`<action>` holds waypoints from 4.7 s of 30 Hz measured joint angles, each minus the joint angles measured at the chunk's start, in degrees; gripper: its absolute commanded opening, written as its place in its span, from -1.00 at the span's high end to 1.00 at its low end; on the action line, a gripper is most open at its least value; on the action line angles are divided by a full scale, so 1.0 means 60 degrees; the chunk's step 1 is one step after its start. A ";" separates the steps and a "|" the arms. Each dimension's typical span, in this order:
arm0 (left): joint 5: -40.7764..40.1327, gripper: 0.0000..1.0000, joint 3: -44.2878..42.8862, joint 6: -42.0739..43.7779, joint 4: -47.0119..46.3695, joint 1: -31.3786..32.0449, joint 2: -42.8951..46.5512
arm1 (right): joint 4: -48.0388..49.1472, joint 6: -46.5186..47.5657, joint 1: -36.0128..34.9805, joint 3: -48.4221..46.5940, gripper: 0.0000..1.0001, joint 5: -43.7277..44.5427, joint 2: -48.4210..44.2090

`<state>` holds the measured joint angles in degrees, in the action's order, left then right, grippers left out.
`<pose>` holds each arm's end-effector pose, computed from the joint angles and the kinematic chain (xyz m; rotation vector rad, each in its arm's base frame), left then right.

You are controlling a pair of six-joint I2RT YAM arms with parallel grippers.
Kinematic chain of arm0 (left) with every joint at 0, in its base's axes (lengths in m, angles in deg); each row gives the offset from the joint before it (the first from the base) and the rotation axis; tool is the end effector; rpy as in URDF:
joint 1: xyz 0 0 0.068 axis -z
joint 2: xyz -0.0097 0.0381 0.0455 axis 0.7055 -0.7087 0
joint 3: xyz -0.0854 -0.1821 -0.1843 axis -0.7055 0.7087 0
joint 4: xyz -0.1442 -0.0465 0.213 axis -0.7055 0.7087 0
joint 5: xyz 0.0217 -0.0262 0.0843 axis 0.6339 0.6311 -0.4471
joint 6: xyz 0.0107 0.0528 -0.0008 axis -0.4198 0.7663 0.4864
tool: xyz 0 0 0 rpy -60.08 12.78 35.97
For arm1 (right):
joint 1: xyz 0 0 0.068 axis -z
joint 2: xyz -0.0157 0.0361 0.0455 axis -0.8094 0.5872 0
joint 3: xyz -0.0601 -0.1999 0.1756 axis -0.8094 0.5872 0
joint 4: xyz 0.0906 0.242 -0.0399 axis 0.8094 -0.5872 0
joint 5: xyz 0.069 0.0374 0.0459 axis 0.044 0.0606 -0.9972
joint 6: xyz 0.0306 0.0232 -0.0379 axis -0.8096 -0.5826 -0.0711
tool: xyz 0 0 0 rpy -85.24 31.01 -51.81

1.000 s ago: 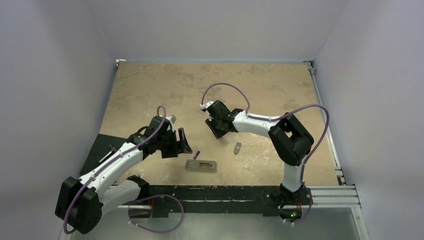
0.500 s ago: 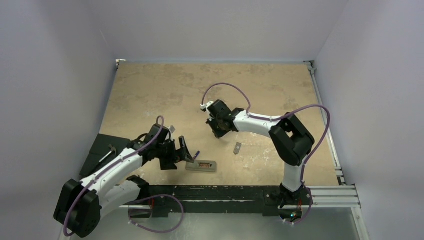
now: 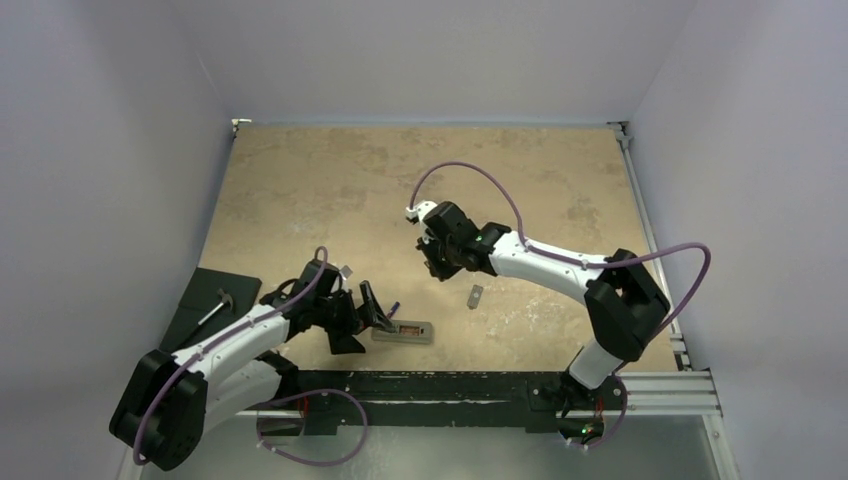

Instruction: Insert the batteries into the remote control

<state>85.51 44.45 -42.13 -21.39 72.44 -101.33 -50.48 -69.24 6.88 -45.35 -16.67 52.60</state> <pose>0.1331 -0.0886 0.1428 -0.5869 2.8648 -1.0566 0.2367 0.2539 0.2176 -0.8202 2.4061 0.3641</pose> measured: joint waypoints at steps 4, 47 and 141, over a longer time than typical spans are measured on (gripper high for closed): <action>0.0193 -0.97 0.0036 -0.0288 -0.0554 0.0000 -0.0288 | -0.0029 0.0000 -0.0608 0.0117 1.00 0.0007 -0.0204; 0.0678 -0.95 -0.0739 -0.1045 -0.3308 0.0004 -0.2998 | -0.0718 -0.0543 -0.2135 0.1657 1.00 -0.2386 -0.1818; -0.1585 -0.91 -0.0849 0.1137 -0.0419 0.0033 -0.0787 | -0.0871 -0.3136 -0.2707 0.0175 0.46 -0.2175 0.0918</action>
<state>76.00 39.36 -35.31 -23.91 72.64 -106.05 -55.71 -88.06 -9.36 -44.31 -29.72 58.10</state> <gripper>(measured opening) 0.954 0.261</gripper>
